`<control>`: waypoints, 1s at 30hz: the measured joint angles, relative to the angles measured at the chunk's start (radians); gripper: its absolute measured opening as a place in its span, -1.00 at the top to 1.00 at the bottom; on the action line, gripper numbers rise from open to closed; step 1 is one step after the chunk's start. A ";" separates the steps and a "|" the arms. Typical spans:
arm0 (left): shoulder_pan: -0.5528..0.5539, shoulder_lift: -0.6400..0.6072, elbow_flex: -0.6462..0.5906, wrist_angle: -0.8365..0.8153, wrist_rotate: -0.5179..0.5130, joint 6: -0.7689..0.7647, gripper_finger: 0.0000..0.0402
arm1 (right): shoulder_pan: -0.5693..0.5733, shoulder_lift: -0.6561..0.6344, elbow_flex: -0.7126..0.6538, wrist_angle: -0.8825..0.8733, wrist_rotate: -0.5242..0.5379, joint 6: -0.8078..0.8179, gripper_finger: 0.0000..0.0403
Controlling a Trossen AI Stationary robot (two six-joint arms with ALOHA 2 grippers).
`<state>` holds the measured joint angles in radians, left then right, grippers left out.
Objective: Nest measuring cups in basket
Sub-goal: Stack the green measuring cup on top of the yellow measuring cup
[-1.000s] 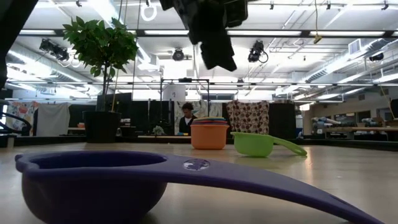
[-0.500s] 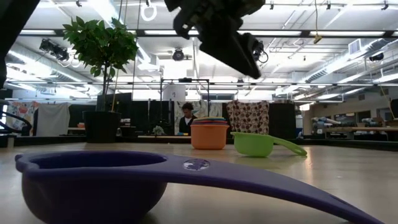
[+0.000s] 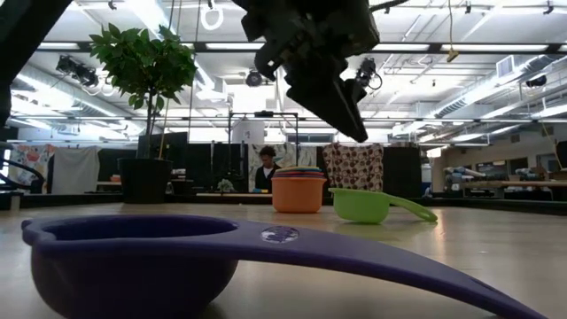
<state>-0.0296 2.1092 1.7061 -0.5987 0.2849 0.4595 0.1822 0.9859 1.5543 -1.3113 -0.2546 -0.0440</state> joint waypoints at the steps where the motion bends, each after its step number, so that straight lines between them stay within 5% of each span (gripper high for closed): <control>1: -0.001 0.007 0.001 0.011 0.002 -0.002 0.28 | 0.000 0.000 0.000 0.000 0.000 0.000 0.66; 30: -0.039 0.115 0.000 0.031 -0.134 0.001 0.28 | -0.001 -0.020 0.000 0.001 0.000 -0.001 0.66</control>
<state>-0.0685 2.2238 1.7058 -0.5674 0.1505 0.4606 0.1810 0.9657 1.5543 -1.3098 -0.2546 -0.0452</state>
